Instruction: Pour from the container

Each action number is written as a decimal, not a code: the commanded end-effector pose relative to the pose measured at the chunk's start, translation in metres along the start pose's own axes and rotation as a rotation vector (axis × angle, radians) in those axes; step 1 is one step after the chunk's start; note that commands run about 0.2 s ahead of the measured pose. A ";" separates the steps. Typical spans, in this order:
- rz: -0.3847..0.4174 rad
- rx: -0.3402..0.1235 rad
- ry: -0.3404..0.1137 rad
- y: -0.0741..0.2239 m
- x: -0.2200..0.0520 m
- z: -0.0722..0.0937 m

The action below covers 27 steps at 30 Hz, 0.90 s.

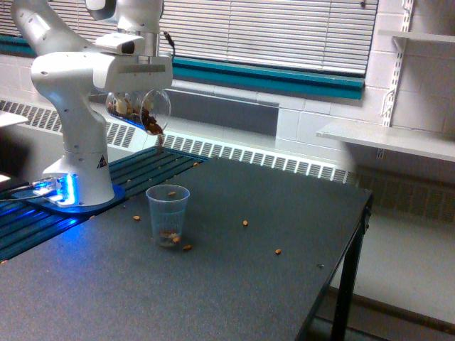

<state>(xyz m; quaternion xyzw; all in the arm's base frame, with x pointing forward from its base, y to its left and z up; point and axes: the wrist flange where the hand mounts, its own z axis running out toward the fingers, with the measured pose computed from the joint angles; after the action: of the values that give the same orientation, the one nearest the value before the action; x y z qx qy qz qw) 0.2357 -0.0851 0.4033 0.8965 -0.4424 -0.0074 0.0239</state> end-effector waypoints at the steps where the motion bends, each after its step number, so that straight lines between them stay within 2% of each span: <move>1: -0.027 -0.017 -0.022 0.002 -0.001 0.015; 27: -0.046 -0.031 -0.070 -0.002 0.011 0.023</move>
<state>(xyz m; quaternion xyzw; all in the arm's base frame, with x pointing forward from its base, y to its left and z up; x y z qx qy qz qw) 0.2419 -0.0951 0.3870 0.9000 -0.4338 -0.0383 0.0195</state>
